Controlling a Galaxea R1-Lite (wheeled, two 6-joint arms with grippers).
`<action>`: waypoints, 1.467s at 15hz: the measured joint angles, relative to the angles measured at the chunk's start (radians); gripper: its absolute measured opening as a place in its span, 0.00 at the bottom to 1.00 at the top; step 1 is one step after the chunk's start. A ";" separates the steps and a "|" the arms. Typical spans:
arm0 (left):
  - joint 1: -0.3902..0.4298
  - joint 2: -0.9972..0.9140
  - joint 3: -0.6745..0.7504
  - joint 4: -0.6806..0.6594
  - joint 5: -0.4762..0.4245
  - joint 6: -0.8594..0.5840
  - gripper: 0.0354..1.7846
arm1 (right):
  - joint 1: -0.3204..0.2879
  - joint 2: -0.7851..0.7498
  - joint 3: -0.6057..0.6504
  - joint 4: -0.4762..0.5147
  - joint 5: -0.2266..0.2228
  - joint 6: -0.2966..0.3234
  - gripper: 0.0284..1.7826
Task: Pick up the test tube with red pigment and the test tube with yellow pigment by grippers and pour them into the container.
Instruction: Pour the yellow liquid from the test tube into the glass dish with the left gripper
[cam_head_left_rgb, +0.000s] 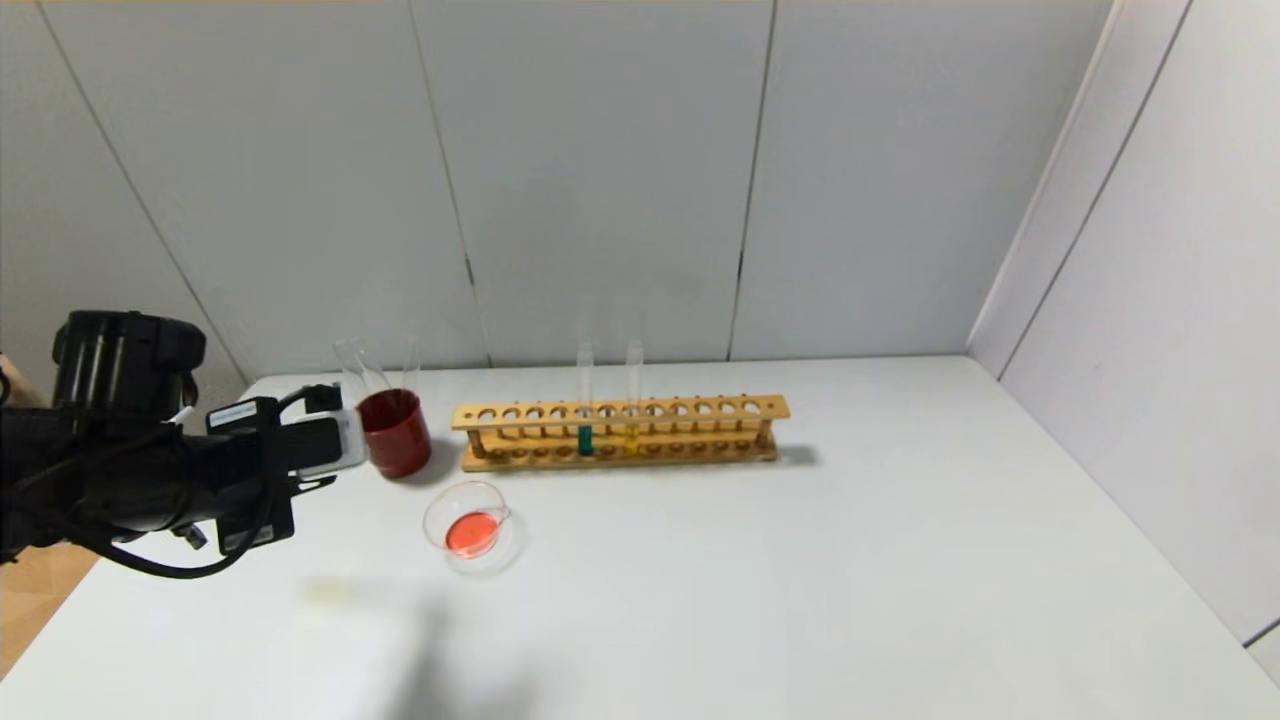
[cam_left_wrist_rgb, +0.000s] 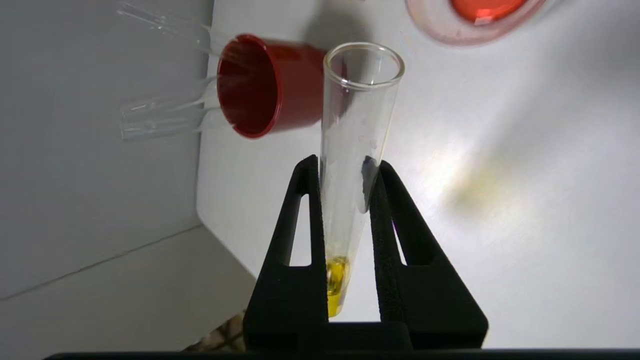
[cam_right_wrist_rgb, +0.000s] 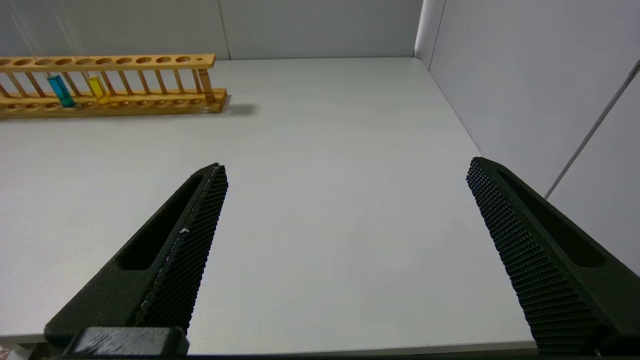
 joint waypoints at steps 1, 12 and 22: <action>-0.002 0.014 -0.010 0.000 0.009 0.008 0.16 | 0.000 0.000 0.000 0.000 0.000 0.000 0.98; -0.073 0.122 -0.109 0.030 0.049 0.091 0.16 | 0.000 0.000 0.000 0.000 0.000 0.000 0.98; -0.140 0.154 -0.175 0.075 0.151 0.149 0.16 | 0.000 0.000 0.000 0.000 0.000 0.000 0.98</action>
